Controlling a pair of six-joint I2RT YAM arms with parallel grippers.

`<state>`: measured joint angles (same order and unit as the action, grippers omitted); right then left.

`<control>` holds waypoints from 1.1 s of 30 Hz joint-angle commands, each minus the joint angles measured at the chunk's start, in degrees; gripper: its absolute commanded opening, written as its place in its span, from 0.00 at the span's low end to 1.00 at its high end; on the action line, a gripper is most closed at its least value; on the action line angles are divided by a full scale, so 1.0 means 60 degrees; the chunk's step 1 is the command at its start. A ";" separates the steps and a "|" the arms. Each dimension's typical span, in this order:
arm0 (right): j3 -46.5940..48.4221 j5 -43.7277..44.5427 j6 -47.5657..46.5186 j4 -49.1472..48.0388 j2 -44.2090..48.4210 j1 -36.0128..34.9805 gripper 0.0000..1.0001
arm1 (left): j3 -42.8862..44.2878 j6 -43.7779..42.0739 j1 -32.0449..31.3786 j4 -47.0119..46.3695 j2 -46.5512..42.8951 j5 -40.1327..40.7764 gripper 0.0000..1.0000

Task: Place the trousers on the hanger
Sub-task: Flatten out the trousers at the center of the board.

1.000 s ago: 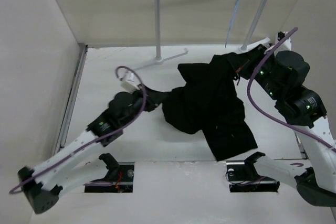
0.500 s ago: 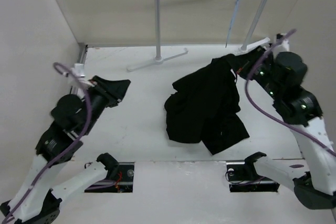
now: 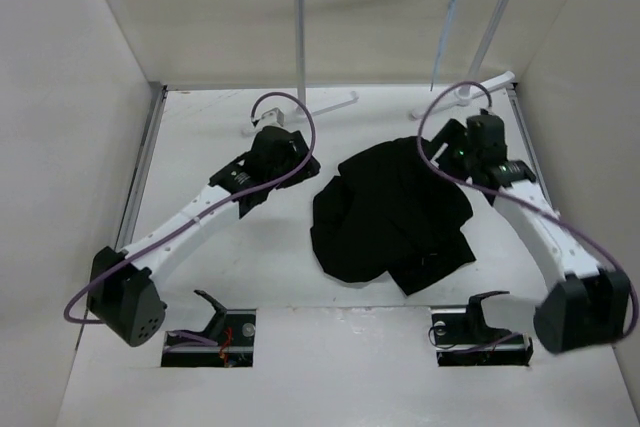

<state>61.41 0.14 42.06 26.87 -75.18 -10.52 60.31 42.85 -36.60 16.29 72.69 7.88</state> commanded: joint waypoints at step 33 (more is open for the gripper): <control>-0.2900 0.0136 0.0798 -0.1363 0.3167 0.0227 0.07 | 0.1244 0.1649 0.1887 -0.4607 0.2190 -0.1668 0.04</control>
<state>35.88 -0.49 49.06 19.66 -60.23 -4.19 68.99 53.87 -28.58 -8.40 101.19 -8.69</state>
